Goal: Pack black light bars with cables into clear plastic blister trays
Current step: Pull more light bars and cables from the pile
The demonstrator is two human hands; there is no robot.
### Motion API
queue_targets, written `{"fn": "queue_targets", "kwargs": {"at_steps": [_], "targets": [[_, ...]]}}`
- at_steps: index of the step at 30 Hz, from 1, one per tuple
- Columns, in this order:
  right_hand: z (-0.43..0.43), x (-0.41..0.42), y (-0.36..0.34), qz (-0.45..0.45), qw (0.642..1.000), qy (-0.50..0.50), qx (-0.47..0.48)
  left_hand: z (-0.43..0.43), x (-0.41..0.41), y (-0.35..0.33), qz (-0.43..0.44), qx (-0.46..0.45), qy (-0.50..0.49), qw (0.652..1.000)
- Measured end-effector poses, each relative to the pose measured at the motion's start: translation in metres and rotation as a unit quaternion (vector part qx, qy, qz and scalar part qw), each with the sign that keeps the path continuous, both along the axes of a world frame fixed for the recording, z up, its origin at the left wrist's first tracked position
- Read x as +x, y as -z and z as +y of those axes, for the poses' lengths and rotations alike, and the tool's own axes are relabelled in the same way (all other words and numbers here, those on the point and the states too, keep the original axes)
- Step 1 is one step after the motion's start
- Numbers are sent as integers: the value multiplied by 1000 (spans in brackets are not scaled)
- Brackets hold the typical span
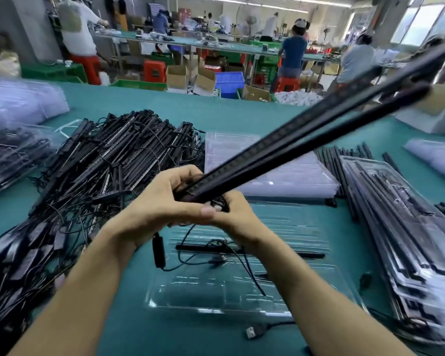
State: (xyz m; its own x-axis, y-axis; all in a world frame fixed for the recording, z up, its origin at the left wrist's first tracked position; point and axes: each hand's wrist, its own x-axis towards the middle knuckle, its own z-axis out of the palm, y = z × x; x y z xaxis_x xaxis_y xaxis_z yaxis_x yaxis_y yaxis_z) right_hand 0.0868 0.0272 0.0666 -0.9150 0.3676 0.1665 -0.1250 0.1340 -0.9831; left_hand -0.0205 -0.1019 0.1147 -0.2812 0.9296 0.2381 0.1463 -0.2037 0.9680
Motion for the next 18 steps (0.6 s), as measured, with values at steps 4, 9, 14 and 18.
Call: {"fn": "queue_targets", "kwargs": {"at_steps": [4,9,14,18], "targets": [[17,18,0,2,954,-80,-288,0,-14,7,-63,2,-106,992],[32,36,-13,42,902,-58,-425,2,-22,22,-43,-26,-135,990],[49,36,-31,-8,897,-16,-441,6,-24,34,-47,-62,-144,986],[60,34,-35,-73,950,79,-295,6,-26,33,-91,-34,-156,983]]}}
